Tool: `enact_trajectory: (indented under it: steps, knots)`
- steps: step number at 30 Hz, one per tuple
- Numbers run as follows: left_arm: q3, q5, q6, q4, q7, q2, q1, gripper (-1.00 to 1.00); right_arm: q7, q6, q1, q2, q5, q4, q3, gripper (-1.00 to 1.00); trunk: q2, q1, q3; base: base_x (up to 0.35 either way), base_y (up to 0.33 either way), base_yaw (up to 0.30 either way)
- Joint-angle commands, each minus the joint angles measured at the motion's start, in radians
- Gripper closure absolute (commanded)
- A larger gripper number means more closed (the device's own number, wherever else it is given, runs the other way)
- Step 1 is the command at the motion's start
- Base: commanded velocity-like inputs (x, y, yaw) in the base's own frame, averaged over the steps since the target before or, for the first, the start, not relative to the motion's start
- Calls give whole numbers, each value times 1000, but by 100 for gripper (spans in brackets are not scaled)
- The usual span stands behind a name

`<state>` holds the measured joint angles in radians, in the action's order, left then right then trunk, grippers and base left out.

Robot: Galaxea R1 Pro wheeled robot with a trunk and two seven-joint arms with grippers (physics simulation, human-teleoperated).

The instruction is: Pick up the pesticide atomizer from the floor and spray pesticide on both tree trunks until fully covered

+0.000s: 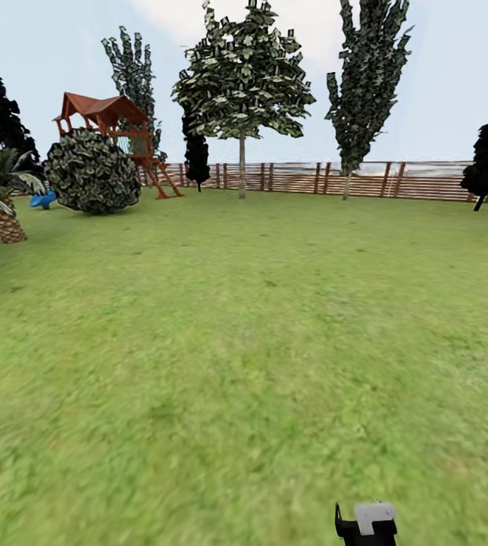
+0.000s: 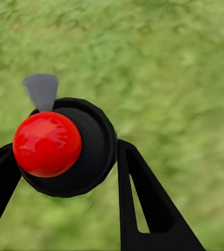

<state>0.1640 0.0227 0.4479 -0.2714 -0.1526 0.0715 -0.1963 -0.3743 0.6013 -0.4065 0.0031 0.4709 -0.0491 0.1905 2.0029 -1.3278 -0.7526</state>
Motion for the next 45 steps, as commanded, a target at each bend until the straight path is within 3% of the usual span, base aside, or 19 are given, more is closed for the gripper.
enact_trajectory:
  steps: [1, 45]
  knots:
    - [-1, 0, 0, 0, 0, 0, 0, 100, 0, 0, 0, 0, 0, 0, 0, -100, 0, 0, -2, 338, 0, 0]
    - [0, 0, 2, 0, 0, -1, 0, 100, 0, 0, 0, 1, -2, -1, 1, -100, 0, 0, -72, 338, 0, 0]
